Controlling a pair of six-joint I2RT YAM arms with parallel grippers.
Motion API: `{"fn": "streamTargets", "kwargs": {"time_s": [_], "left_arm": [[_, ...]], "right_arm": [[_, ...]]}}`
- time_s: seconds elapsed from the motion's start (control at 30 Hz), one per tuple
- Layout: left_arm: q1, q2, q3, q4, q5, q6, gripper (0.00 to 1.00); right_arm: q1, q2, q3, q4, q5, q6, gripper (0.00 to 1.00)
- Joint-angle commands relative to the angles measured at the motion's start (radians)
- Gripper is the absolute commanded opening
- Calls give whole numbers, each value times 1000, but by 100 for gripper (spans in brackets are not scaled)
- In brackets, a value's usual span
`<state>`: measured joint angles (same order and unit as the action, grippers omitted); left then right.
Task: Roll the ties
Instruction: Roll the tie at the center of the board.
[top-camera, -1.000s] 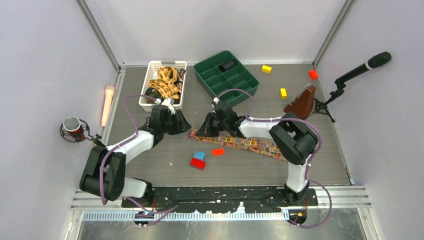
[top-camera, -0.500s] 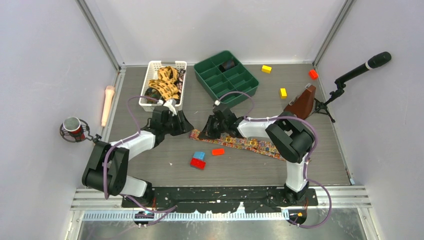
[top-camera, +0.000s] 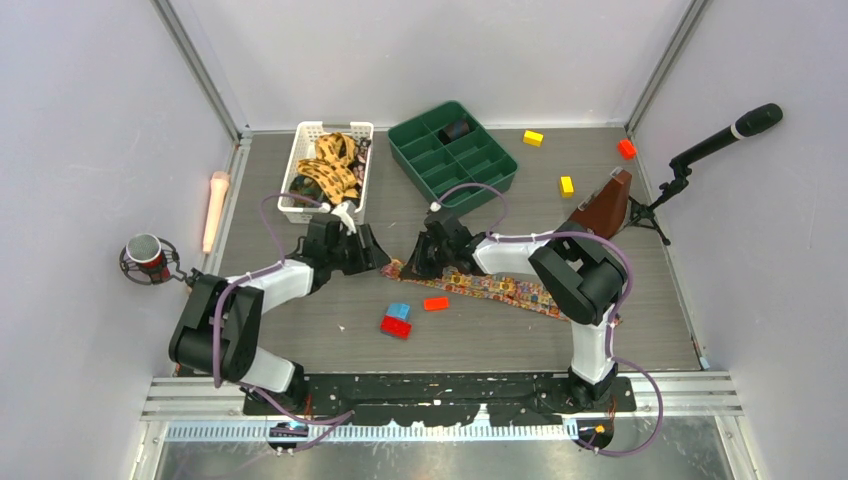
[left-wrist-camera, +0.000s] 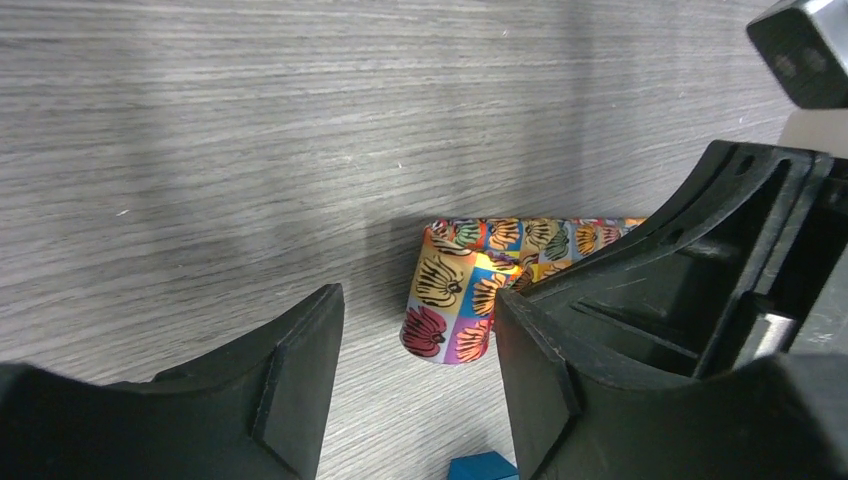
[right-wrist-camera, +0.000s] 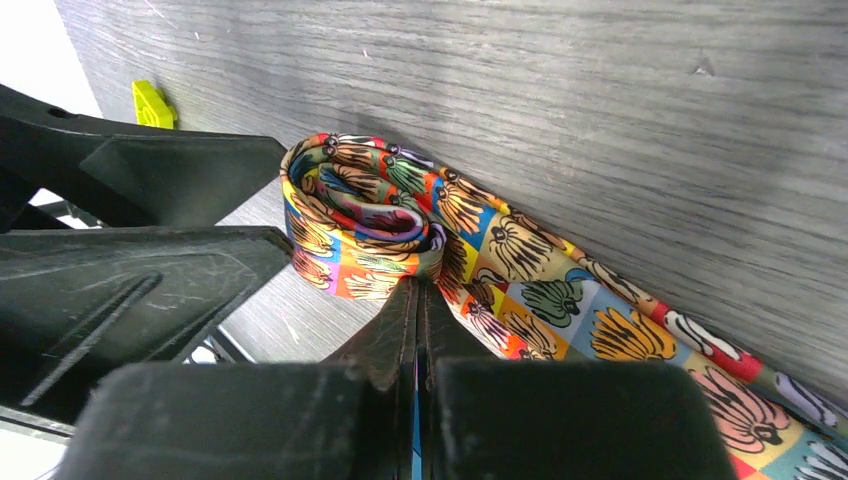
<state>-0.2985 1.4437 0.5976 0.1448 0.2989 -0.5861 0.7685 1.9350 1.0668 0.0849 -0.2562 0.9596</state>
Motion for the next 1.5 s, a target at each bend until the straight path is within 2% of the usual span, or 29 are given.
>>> {"fn": "streamTargets", "kwargs": {"time_s": [0.0,0.37,0.67,0.83,1.07,1.27,1.47], "left_arm": [[6,34,15,56,68,25,60],[6,59,-3,123,125,24,64],[6,138,1,156,172,37,60],[6,162,-11,193,191,32,57],[6,169,-4,206,215,32,43],[6,157,-7,200,222,38,34],[6,134,20,110,155,64,33]], "right_arm": [[-4,-17,34,-24,47,-24,0],[-9,-18,33,-27,45,-25,0],[-11,-19,31,-23,45,-26,0],[-12,-19,29,-19,47,-24,0],[-12,-24,24,-16,50,-21,0],[-13,-33,24,-15,48,-27,0],[-23,-105,-1,22,33,-126,0]]}}
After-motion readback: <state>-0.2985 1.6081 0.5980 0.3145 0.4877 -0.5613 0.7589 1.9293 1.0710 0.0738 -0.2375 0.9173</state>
